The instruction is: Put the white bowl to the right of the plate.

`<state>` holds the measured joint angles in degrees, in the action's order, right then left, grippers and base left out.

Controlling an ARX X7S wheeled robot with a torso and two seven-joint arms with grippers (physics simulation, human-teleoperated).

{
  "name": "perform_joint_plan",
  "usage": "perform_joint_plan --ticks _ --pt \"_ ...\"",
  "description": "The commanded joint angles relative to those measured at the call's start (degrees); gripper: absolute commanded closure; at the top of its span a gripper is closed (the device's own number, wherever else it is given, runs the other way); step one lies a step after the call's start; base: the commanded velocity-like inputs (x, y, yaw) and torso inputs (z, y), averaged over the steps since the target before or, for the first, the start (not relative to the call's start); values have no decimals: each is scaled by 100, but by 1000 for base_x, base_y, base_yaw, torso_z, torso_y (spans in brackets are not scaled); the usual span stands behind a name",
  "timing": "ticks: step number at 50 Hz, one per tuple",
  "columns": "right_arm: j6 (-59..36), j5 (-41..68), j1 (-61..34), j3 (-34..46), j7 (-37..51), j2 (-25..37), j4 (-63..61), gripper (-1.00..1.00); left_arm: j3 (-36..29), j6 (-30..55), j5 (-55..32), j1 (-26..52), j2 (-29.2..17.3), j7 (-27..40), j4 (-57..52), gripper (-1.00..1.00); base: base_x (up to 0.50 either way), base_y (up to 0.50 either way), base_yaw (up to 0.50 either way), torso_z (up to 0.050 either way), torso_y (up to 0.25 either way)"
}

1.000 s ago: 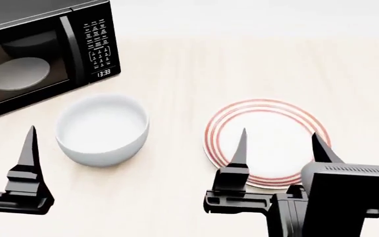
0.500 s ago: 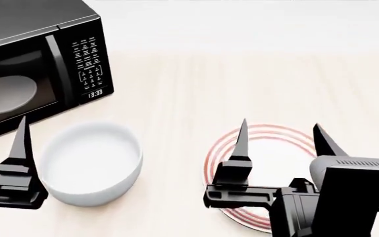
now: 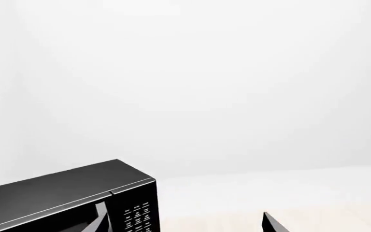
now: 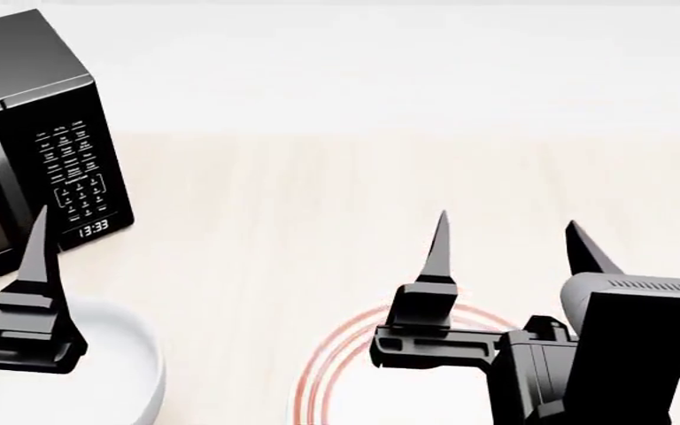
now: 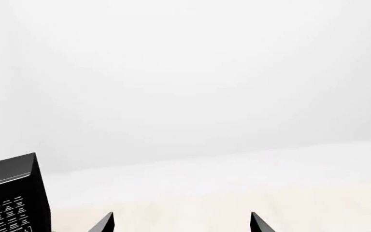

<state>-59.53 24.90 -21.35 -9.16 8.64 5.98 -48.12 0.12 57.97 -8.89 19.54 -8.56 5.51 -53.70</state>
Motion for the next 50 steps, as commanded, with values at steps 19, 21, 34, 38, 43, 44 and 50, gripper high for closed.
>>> perform_joint_plan --ticks 19,21,34,38,43,44,50 --pt "492 -135 169 329 158 178 212 -100 134 -201 -148 -115 -79 77 104 -100 299 0 0 0 1" --pt "238 -68 74 244 285 128 224 -100 148 -228 -156 -128 -87 81 124 -100 0 0 0 0 0" --pt "-1536 -71 -897 585 1028 193 -628 -100 614 -439 -130 -464 -340 94 90 -100 0 0 0 0 0" --pt "-2742 454 -1519 -93 898 -372 -603 -100 1236 -284 -377 -574 -362 -39 -8 -100 0 0 0 0 0" --pt "-3040 3175 -2169 -782 2204 -248 314 -100 1241 -130 299 -729 -639 565 -11 -100 0 0 0 0 0" --pt "-3033 3947 -2296 -891 2585 -224 473 -100 1282 -82 328 -717 -633 616 -8 -100 0 0 0 0 0" --pt "-2971 5697 -3154 -907 4146 -256 1777 -100 1585 -92 279 -797 -726 544 -35 -100 0 0 0 0 0"
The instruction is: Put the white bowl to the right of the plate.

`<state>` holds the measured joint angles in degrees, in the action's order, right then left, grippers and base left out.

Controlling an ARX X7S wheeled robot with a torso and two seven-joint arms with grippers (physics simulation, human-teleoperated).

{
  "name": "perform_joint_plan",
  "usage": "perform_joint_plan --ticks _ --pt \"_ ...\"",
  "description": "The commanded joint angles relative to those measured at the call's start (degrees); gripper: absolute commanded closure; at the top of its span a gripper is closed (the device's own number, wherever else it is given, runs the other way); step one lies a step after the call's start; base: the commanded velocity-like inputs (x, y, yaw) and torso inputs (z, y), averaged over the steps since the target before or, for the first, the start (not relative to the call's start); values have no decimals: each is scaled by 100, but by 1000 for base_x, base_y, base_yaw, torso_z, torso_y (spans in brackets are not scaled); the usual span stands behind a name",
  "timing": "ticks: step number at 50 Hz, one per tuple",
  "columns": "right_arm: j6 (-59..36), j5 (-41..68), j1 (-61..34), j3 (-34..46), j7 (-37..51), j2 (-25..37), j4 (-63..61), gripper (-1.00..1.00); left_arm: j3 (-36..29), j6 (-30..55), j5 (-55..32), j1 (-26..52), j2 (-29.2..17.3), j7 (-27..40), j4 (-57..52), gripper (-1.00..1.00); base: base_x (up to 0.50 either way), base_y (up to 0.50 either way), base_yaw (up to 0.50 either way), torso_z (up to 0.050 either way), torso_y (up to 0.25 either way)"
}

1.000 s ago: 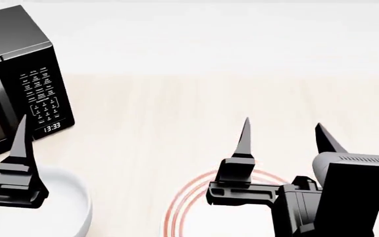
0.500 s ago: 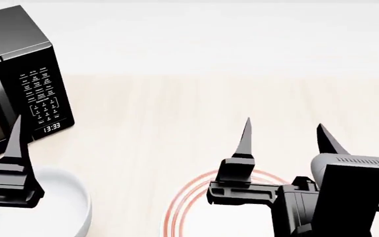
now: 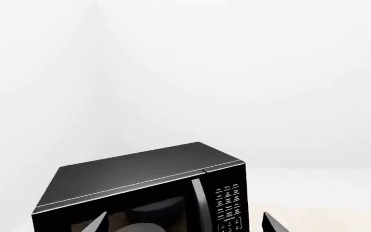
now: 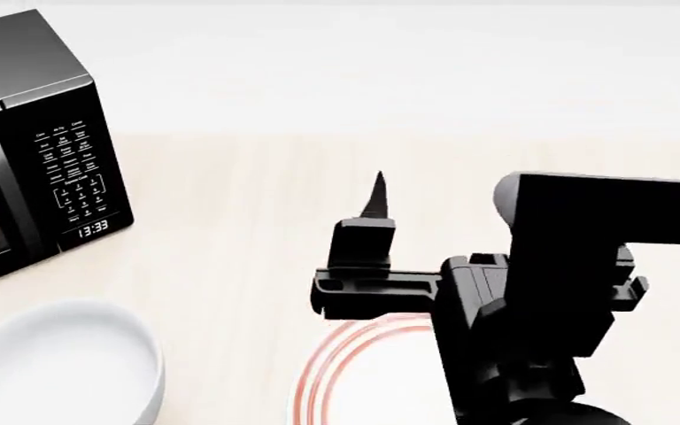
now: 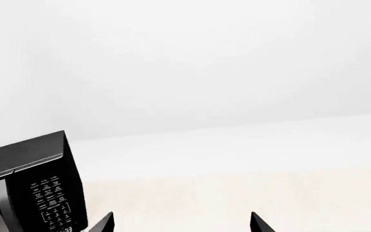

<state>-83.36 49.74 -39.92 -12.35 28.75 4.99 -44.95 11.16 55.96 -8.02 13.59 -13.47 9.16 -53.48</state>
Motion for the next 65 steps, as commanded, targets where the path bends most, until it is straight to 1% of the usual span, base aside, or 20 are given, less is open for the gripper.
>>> perform_joint_plan --ticks 1,4,6,7,8,9,10,12,13,17,19,21,24,27,33,46,49,53,57,65 --pt "-543 3298 -1378 -470 2000 -124 1491 -100 482 51 214 -253 -263 177 -60 -100 0 0 0 0 0" --pt "-378 3878 -1585 -455 2614 -280 1890 -100 673 122 164 -226 -256 165 -164 -100 0 0 0 0 0" --pt "-235 4021 -1704 -330 2722 -366 1956 -100 677 68 201 -273 -265 197 -156 -100 0 0 0 0 0" --pt "101 4115 -1710 -241 2875 -473 2062 -100 677 72 211 -290 -278 203 -161 -100 0 0 0 0 0" --pt "242 4004 -1724 -121 2729 -456 1981 -100 693 87 203 -293 -282 199 -182 -100 0 0 0 0 0" --pt "252 4170 -1821 138 3054 -456 2147 -100 759 120 179 -297 -291 179 -228 -100 0 0 0 0 0" --pt "444 4150 -1906 354 3079 -472 2242 -100 853 139 173 -298 -297 178 -250 -100 0 0 0 0 0" --pt "484 4426 -2080 701 3548 -442 2543 -100 960 -59 187 -428 -245 186 -186 -100 0 0 0 0 0" --pt "566 4621 -2242 952 3642 -465 2764 -100 1069 -30 165 -432 -235 180 -207 -100 0 0 0 0 0" --pt "792 4574 -2680 1769 4110 -465 3172 -100 1211 48 160 -436 -238 208 -250 -100 0 0 0 0 0" --pt "1172 4929 -2850 2174 4263 -481 3564 -100 1285 59 161 -435 -239 221 -236 -100 0 0 0 0 0" --pt "1437 4985 -2961 2545 4311 -468 3793 -100 1314 44 160 -442 -240 225 -218 -100 0 0 0 0 0" --pt "2117 5319 -3308 3205 4145 -484 4597 -100 1389 87 146 -447 -244 231 -259 -100 0 0 0 0 0" --pt "2661 5226 -3703 3652 3860 -478 5189 -100 1446 100 185 -477 -280 264 -253 -100 0 0 0 0 0" --pt "3230 5491 -4056 4311 3794 -466 5659 -100 1678 251 357 -553 -363 431 -346 -100 0 0 0 0 0" --pt "3667 5795 -4331 5375 3679 -451 6283 -100 2428 515 363 -629 -410 414 -483 -100 0 0 0 0 0" --pt "3748 5847 -4358 5589 3694 -445 6261 -100 2443 559 425 -625 -431 495 -481 -100 0 0 0 0 0" --pt "3882 5839 -4379 5859 3821 -443 6357 -100 2630 577 408 -623 -422 476 -461 -100 0 0 0 0 0" --pt "3948 6186 -4395 6188 3839 -473 6613 -100 2714 565 407 -642 -405 485 -480 -100 0 0 0 0 0" --pt "4062 6661 -4331 6730 3826 -451 6662 -100 2784 559 381 -648 -408 483 -474 -100 0 0 0 0 0"
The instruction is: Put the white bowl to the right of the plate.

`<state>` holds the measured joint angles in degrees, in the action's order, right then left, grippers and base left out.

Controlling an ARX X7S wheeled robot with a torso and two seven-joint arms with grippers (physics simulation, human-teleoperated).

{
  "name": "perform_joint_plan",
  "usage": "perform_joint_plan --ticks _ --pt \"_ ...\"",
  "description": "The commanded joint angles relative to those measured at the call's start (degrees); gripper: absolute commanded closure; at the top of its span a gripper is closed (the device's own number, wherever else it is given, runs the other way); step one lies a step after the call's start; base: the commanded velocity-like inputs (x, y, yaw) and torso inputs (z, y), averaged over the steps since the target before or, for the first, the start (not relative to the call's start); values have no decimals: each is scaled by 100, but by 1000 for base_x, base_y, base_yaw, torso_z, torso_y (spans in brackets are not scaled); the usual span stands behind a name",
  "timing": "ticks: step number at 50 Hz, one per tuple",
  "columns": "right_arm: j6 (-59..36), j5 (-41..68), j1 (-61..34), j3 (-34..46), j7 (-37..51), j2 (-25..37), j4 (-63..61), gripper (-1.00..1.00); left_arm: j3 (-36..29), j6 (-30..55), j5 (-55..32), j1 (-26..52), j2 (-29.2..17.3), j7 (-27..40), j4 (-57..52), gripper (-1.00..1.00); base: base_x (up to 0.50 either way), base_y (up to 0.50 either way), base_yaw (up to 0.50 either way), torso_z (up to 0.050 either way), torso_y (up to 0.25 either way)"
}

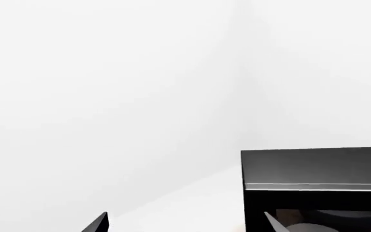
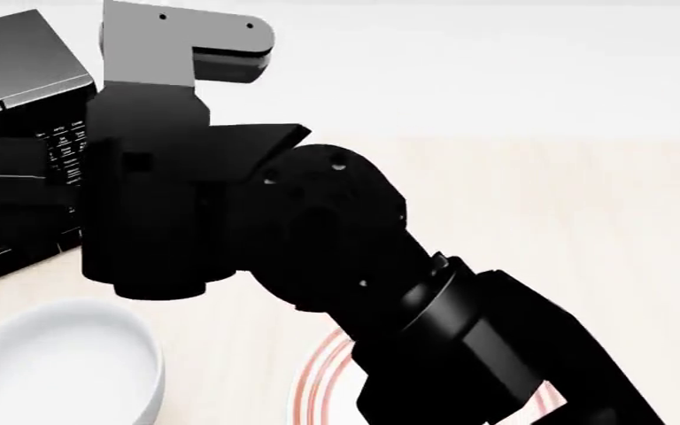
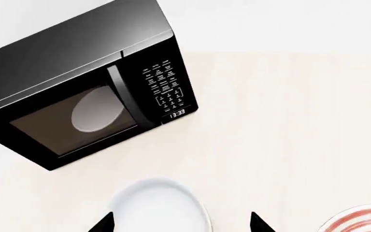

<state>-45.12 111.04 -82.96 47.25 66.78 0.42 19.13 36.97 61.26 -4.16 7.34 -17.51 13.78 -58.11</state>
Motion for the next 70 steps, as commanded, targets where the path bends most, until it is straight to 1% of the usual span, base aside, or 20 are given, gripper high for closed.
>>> perform_joint_plan --ticks 1,7,11,24,30,34,36,45,47,48,51,54,58,65,70 --pt "262 550 -39 803 14 14 249 -100 204 29 -7 -23 -5 23 -11 -100 0 0 0 0 0" --pt "275 842 5 1104 -67 0 336 -100 218 1 -20 -55 -2 25 -35 -100 0 0 0 0 0" --pt "366 1029 66 1202 -26 28 347 -100 134 -24 -6 -57 -10 64 -10 -100 0 0 0 0 0" --pt "442 1561 110 1512 -119 13 709 -100 163 -44 -47 -101 -15 70 -45 -100 0 0 0 0 0" --pt "524 1732 70 1735 -320 -12 935 -100 155 -68 -64 -123 -15 75 -39 -100 0 0 0 0 0" --pt "996 2174 62 1885 -637 -29 1212 -100 180 -64 -85 -125 -16 74 -55 -100 0 0 0 0 0" --pt "1382 2479 103 1926 -813 -31 1363 -100 163 -85 -88 -129 -17 82 -42 -100 0 0 0 0 0" --pt "2255 2824 -126 2605 -1329 -30 1762 -100 209 -91 -139 -139 -19 76 -55 -100 0 0 0 0 0" --pt "2482 2891 -213 2897 -1444 -37 1904 -100 213 -96 -144 -153 -18 80 -68 -100 0 0 0 0 0" --pt "2761 2982 -231 3115 -1468 -39 1984 -100 216 -100 -149 -160 -15 83 -81 -100 0 0 0 0 0" --pt "3161 3487 -338 3723 -1609 -38 2128 -100 194 -116 -155 -168 -20 101 -77 -100 0 0 0 0 0" --pt "3349 3818 -404 4156 -1774 -41 2215 -100 197 -108 -169 -169 -26 108 -78 -100 0 0 0 0 0" --pt "3429 3900 -383 4398 -1801 -42 2223 -100 223 -100 -202 -183 -33 111 -110 -100 0 0 0 0 0" --pt "3289 3738 -268 4440 -1763 -42 2055 -100 239 -116 -247 -212 -48 145 -120 -100 0 0 0 0 0" --pt "3025 3499 -176 4436 -1842 -42 1943 -100 279 -123 -294 -223 -52 154 -123 -100 0 0 0 0 0"
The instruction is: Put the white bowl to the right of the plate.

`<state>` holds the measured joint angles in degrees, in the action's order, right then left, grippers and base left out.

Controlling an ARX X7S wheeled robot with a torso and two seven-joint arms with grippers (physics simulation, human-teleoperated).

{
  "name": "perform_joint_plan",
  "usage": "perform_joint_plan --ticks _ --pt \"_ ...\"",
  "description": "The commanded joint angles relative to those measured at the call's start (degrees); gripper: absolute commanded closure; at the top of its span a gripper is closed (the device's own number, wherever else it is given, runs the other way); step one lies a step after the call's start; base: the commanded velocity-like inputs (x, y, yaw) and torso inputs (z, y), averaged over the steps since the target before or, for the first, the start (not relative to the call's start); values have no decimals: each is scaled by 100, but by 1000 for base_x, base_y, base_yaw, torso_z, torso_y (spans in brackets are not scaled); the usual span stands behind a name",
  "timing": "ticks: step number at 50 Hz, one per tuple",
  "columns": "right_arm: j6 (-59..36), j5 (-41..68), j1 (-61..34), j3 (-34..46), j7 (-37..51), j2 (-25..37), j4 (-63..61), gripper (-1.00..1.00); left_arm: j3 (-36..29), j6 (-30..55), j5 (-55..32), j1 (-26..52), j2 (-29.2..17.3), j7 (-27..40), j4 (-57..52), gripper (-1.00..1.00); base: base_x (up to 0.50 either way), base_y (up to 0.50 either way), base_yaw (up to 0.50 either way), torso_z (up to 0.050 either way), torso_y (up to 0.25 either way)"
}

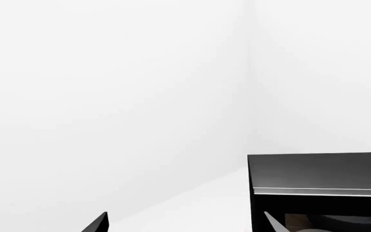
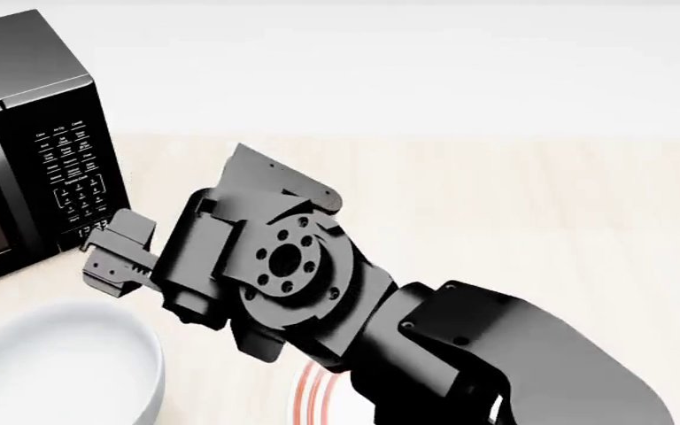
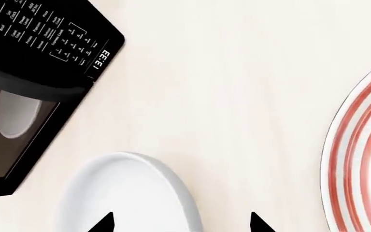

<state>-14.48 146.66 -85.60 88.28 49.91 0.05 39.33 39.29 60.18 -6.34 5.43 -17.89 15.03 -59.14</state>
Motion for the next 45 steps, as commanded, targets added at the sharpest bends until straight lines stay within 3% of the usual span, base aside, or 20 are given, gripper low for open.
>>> perform_joint_plan --ticks 1,35,45 --pt "-97 -120 97 340 -188 -5 -105 -100 44 -21 -79 -38 -16 36 -21 -100 0 0 0 0 0" --pt "-713 -481 527 328 -650 -5 27 -100 141 -49 -458 -140 -144 264 -30 -100 0 0 0 0 0" --pt "-837 -400 533 325 -1176 -5 96 -100 124 -92 -546 -193 -177 359 -29 -100 0 0 0 0 0"
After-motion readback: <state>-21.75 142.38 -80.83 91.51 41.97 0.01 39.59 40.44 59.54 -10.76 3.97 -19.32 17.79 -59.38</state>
